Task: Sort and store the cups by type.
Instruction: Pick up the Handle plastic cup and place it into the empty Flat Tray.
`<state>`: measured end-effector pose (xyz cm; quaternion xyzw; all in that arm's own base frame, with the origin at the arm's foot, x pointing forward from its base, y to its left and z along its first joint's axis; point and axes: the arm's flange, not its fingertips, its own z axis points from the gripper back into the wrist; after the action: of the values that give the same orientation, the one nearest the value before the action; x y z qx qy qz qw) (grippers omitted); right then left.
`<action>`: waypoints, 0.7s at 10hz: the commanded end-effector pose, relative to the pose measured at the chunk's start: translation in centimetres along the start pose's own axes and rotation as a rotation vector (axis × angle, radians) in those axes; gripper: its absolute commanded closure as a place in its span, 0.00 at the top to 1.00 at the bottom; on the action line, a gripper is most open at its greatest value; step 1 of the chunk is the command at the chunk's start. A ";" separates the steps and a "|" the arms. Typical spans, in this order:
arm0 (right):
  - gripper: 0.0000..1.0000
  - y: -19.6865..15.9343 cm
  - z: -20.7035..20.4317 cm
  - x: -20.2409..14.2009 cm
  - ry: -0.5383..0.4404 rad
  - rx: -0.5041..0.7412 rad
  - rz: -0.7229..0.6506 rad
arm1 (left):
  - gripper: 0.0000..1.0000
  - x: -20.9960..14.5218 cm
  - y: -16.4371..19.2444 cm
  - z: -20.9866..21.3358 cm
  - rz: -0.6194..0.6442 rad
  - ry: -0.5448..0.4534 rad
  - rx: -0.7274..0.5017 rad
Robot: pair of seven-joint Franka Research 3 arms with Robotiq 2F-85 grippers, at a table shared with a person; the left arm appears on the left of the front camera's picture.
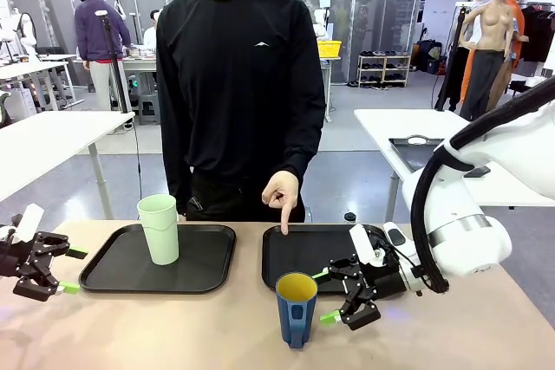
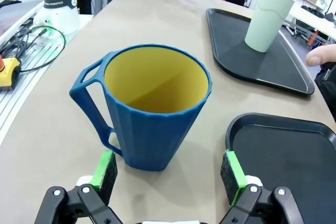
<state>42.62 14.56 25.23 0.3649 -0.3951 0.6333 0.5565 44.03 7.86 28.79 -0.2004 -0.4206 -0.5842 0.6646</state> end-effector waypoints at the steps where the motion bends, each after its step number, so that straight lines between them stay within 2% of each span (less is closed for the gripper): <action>1: 1.00 -0.1 -1.6 -1.6 -0.043 -0.014 0.020 | 1.00 0.2 0.0 -0.1 -0.013 0.007 -0.003; 7: 1.00 -0.3 -3.3 -0.7 -0.071 0.033 0.020 | 1.00 0.2 0.0 -0.1 -0.013 0.007 -0.003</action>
<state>42.89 16.77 24.19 0.3889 -0.3907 0.6317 0.5451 44.03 7.86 28.79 -0.2004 -0.4206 -0.5842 0.6646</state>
